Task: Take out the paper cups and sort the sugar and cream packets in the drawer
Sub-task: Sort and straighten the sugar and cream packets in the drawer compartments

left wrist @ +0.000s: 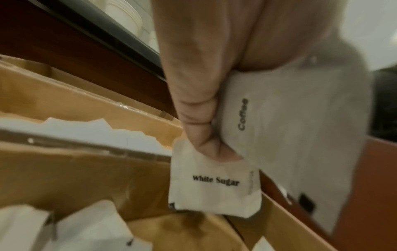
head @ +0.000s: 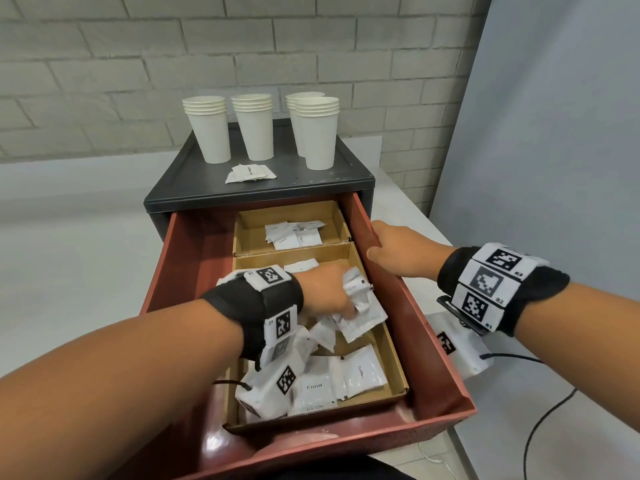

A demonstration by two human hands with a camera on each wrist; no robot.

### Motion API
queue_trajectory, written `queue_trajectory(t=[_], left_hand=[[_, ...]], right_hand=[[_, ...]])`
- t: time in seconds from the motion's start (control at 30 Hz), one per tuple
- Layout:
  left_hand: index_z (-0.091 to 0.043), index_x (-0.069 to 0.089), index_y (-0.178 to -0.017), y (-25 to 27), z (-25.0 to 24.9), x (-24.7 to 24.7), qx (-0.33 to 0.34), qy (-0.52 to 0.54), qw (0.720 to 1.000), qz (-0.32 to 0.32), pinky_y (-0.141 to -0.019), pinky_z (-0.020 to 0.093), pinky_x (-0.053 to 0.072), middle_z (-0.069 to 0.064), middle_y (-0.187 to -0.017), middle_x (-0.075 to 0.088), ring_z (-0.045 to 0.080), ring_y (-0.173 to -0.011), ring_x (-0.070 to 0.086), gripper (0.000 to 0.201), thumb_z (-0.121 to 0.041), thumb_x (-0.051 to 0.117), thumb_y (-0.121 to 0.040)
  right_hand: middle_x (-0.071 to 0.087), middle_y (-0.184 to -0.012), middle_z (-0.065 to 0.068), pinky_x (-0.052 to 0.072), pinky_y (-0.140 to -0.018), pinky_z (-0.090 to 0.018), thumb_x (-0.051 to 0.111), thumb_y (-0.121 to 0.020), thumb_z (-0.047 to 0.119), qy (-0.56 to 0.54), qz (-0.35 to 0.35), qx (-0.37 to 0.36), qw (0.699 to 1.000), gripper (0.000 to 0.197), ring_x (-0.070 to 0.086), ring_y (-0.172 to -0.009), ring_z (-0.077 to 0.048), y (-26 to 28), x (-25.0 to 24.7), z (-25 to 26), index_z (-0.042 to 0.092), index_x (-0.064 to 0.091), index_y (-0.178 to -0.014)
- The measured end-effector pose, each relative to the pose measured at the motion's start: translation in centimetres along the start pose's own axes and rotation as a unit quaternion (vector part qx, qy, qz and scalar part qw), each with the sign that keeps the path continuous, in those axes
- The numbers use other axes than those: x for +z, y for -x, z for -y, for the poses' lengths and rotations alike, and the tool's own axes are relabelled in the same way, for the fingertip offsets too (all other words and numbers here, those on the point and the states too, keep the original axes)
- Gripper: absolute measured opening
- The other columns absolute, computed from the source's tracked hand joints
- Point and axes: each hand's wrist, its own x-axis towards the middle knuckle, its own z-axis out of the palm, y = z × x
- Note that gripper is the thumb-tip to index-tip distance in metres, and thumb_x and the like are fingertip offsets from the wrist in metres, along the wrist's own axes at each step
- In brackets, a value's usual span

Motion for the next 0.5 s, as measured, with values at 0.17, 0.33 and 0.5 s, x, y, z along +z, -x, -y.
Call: queue_trajectory(t=[0.17,0.33,0.5], left_hand=[[-0.006,0.062,-0.102,0.4,1.1,-2.0,-0.009,0.107,0.994,-0.019,-0.089,0.045,0.053,0.014,-0.104,0.068,0.032,-0.095,0.065,0.033,-0.015,0.076,-0.073],[-0.003,0.059,-0.103,1.2,1.6,-4.7,0.020,0.312,0.950,-0.028,-0.075,0.032,0.057,0.014,-0.098,0.066,0.026,-0.085,0.066,0.022,0.006,0.061,-0.083],[-0.004,0.056,-0.104,1.9,1.6,-8.7,0.029,0.566,0.821,-0.068,-0.061,0.032,0.058,0.016,-0.100,0.064,0.027,-0.087,0.064,0.020,0.009,0.049,-0.089]], right_hand=[[0.058,-0.117,-0.015,0.046,-0.089,-0.037,0.040,-0.097,0.042,0.112,0.067,-0.014,0.991,0.047,0.056,-0.103,-0.028,-0.2,-2.4,0.2,0.004,0.046,-0.125],[0.059,-0.119,-0.015,0.045,-0.094,-0.039,0.042,-0.097,0.040,0.161,0.048,-0.015,0.986,0.048,0.056,-0.107,-0.029,-0.2,-6.3,2.5,0.004,0.051,-0.128],[0.058,-0.101,-0.008,0.048,-0.064,-0.025,0.048,-0.093,0.015,0.046,-0.009,-0.039,0.998,0.037,0.057,-0.089,-0.023,-1.2,-9.0,5.8,0.011,0.052,-0.129]])
